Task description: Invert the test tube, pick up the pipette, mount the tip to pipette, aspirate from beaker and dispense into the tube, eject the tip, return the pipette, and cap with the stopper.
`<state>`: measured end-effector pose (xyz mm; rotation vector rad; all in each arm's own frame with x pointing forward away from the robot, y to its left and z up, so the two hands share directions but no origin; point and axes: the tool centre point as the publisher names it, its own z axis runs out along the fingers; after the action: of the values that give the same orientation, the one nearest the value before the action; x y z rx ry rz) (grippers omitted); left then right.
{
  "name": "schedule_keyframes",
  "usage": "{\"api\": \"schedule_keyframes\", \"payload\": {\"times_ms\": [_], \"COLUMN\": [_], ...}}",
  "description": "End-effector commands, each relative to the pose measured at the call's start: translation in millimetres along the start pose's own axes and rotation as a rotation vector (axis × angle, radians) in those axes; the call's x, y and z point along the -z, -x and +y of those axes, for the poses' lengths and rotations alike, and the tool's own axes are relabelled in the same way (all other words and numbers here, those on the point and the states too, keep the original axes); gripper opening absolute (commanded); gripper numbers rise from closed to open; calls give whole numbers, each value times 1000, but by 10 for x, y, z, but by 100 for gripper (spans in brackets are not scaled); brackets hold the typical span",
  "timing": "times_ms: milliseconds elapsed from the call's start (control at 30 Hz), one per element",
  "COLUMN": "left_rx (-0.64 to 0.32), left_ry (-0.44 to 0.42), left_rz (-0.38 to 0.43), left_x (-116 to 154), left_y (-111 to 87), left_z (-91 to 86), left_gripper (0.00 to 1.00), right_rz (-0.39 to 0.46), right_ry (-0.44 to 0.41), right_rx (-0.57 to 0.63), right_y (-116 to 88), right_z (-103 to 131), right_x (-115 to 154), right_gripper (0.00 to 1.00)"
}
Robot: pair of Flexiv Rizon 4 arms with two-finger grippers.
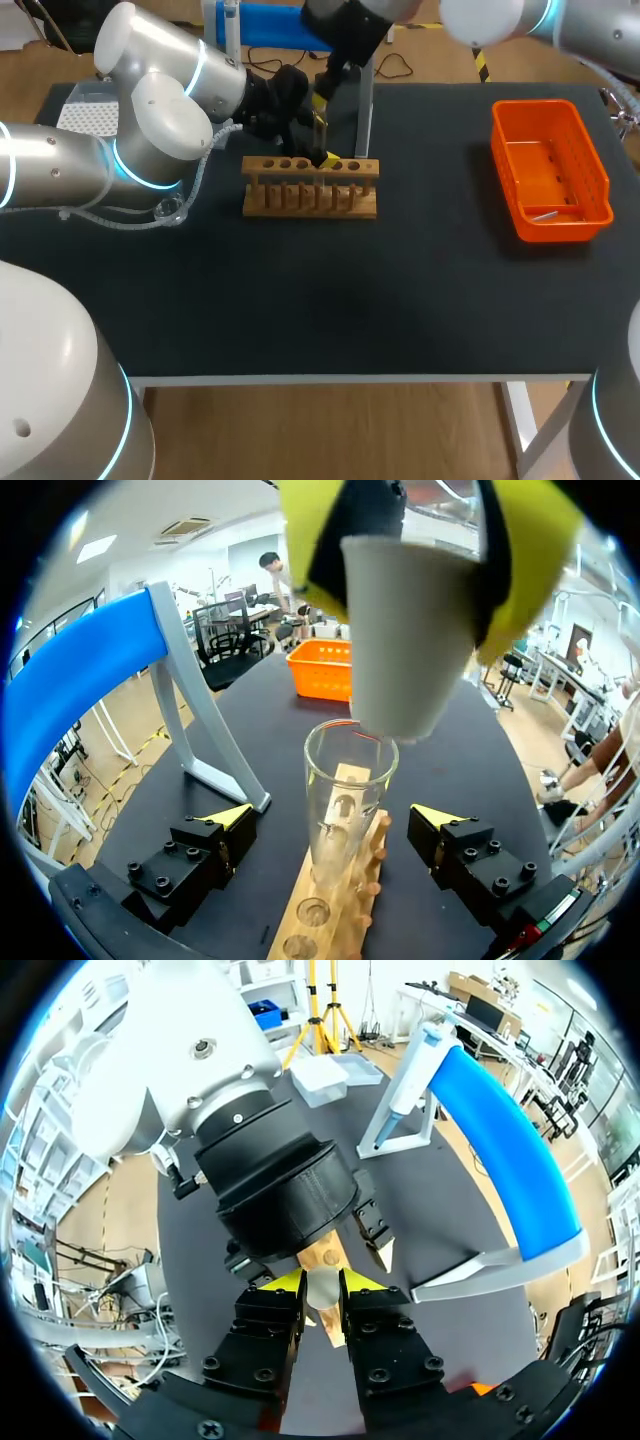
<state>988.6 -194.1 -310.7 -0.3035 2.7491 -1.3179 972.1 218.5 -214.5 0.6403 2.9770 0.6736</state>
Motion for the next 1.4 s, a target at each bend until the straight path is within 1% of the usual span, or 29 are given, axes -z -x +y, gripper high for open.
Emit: {"api": "schedule_keyframes", "payload": {"times_ms": [33, 800, 1067, 1400], "left_rx": [-1, -1, -1, -1], "left_ry": [-4, -4, -4, -4], "left_rz": [0, 0, 0, 0], "left_x": [-9, -9, -9, -9], "left_y": [2, 2, 2, 2], "left_z": [9, 9, 9, 9], "left_gripper": [100, 100, 100, 100], "right_rz": [5, 20, 5, 2], "right_ry": [-8, -38, -16, -12], "right_rx": [-2, -13, -8, -4], "right_y": [23, 18, 15, 9], "right_z": [-2, -66, -15, -7], "right_x": [-18, -153, -29, -19], "right_gripper": [0, 0, 0, 0]}}
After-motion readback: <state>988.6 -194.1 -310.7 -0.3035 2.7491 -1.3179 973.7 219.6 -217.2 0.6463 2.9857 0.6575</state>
